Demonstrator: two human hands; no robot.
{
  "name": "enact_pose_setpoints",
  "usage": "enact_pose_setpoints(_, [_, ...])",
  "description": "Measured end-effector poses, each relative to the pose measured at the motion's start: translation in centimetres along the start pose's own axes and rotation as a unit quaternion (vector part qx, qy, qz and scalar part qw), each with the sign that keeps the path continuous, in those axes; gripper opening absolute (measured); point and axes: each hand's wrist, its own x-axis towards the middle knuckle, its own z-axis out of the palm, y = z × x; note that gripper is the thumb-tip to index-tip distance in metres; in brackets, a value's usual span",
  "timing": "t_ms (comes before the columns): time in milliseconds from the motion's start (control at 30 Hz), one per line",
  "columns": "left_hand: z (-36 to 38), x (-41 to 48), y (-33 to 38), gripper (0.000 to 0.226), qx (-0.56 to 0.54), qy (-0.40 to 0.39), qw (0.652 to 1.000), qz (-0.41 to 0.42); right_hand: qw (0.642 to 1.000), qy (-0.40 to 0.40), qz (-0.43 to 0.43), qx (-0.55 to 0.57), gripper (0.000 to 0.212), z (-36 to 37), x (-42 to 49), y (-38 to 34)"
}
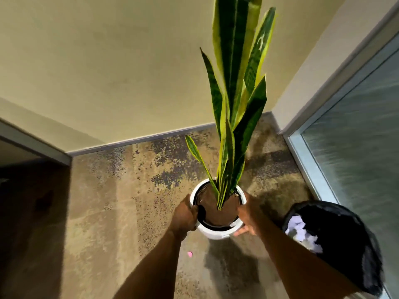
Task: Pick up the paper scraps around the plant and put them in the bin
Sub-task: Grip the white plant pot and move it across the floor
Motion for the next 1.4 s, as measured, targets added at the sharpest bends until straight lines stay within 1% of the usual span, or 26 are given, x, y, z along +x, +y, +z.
enact_pose_setpoints(67, [0.3,2.0,3.5,0.038,0.001,-0.009,1.000,-0.002,1.000,0.007,0.003,0.024,0.046,-2.2,0.5,-2.6])
enact_pose_setpoints(100, [0.5,3.2,5.0,0.036,0.008,-0.009,1.000,0.009,0.999,0.011,0.005,0.035,0.044,-3.2,0.9,-3.9])
enact_pose_setpoints(167, [0.9,5.8,7.6,0.050,0.055,-0.002,0.997,0.057,0.999,0.006,0.018,0.045,0.038,-5.2,1.6,-6.3])
enact_pose_setpoints(200, [1.2,7.1,9.2,0.058,0.074,-0.007,0.995,0.072,0.999,0.005,0.013,0.046,0.034,-6.3,2.2,-7.5])
enact_pose_setpoints(267, [2.1,10.3,11.9,0.069,0.071,-0.021,0.994,0.085,0.998,0.014,-0.022,0.059,0.028,-8.6,4.2,-9.9])
enact_pose_setpoints(300, [2.4,11.6,12.7,0.071,0.074,-0.027,0.993,0.090,0.998,0.020,-0.026,0.058,0.027,-9.4,4.9,-11.1])
enact_pose_setpoints(367, [3.7,15.1,14.9,0.063,0.102,-0.045,0.990,0.085,0.998,0.033,-0.012,0.054,0.020,-11.6,7.3,-13.2])
enact_pose_setpoints(400, [4.3,16.7,15.8,0.061,0.094,-0.048,0.991,0.087,0.998,0.035,-0.010,0.051,0.017,-12.6,8.7,-14.0])
enact_pose_setpoints(433, [4.7,17.8,16.6,0.062,0.083,-0.049,0.991,0.093,0.998,0.032,-0.010,0.049,0.019,-13.2,9.8,-14.7])
enact_pose_setpoints(500, [5.8,20.7,18.4,0.064,0.088,-0.065,0.989,0.099,0.997,0.040,-0.016,0.056,0.031,-14.8,12.7,-16.0])
enact_pose_setpoints(600, [7.8,25.7,19.7,0.065,0.081,-0.074,0.988,0.111,0.995,0.088,-0.033,0.022,0.040,-17.2,17.7,-17.0])
enact_pose_setpoints(700, [9.5,30.3,19.8,0.067,0.076,-0.092,0.987,0.104,0.988,0.122,-0.071,-0.061,0.048,-18.6,21.9,-17.7])
enact_pose_setpoints(800, [11.1,34.4,19.1,0.069,0.099,-0.102,0.986,0.084,0.981,0.158,-0.098,-0.059,0.050,-19.3,26.1,-17.6])
enact_pose_setpoints(867, [12.3,36.7,18.0,0.063,0.114,-0.103,0.985,0.076,0.981,0.162,-0.087,-0.060,0.050,-19.4,28.9,-17.3])
enact_pose_setpoints(933, [13.4,38.8,16.7,0.061,0.115,-0.100,0.986,0.065,0.980,0.168,-0.092,-0.057,0.057,-19.1,31.7,-16.5])
enact_pose_setpoints(967, [13.7,39.6,16.2,0.061,0.107,-0.100,0.988,0.057,0.983,0.167,-0.073,-0.030,0.055,-18.8,32.5,-16.2])
enact_pose_setpoints(1033, [14.4,41.1,15.2,0.052,0.097,-0.105,0.989,0.037,0.989,0.150,-0.016,0.013,0.041,-18.3,33.9,-15.7])
enact_pose_setpoints(1100, [15.0,42.6,14.2,0.052,0.096,-0.108,0.989,0.021,0.990,0.137,0.008,0.043,0.035,-18.0,35.3,-15.2])
enact_pose_setpoints(1233, [16.0,44.6,12.5,0.044,0.092,-0.110,0.990,-0.014,0.992,0.099,0.027,0.067,0.038,-18.1,37.0,-14.8])
enact_pose_setpoints(1333, [16.5,45.4,11.5,0.041,0.090,-0.112,0.989,-0.025,0.992,0.107,0.032,0.057,0.034,-17.9,37.9,-14.3])
enact_pose_setpoints(1400, [16.8,45.6,11.0,0.042,0.085,-0.111,0.989,-0.040,0.992,0.108,0.034,0.054,0.039,-17.7,38.5,-13.8])
